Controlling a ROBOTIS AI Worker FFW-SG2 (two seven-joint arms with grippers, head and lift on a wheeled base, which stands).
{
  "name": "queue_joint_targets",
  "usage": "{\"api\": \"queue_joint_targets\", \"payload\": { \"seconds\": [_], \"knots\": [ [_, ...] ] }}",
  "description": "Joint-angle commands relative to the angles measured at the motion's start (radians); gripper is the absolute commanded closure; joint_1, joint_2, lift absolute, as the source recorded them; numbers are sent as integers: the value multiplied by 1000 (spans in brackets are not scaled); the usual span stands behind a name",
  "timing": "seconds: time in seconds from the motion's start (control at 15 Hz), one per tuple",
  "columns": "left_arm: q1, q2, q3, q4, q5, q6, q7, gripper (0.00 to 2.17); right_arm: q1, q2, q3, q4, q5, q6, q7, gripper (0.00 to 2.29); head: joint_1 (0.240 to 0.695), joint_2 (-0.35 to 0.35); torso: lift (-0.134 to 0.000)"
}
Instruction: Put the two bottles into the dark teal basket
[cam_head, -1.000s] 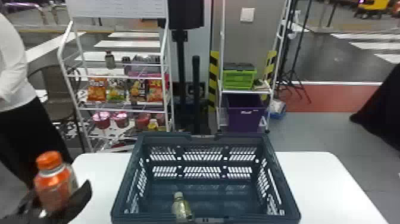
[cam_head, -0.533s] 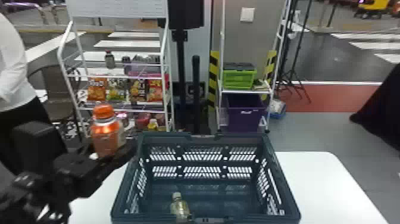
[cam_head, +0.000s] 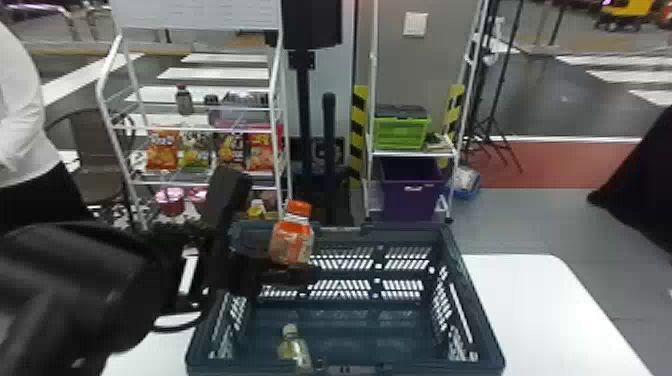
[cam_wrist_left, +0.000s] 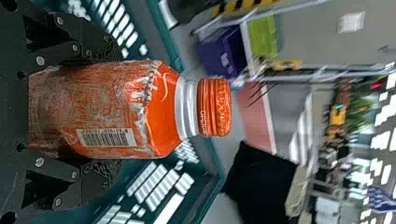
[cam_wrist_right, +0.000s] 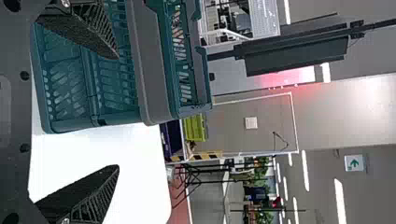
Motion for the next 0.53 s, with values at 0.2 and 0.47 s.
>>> {"api": "queue_joint_targets", "payload": {
  "seconds": [0.2, 0.47],
  "knots": [
    [-206, -119, -107, 429, -205, 23, -217, 2098, -7, 6, 0, 30, -7, -23, 0, 43, 499, 0, 0],
    [-241, -239, -87, 620, -463, -75, -387, 2098, -17, 6, 0, 27, -5, -2, 2, 43, 499, 0, 0]
  ]
}}
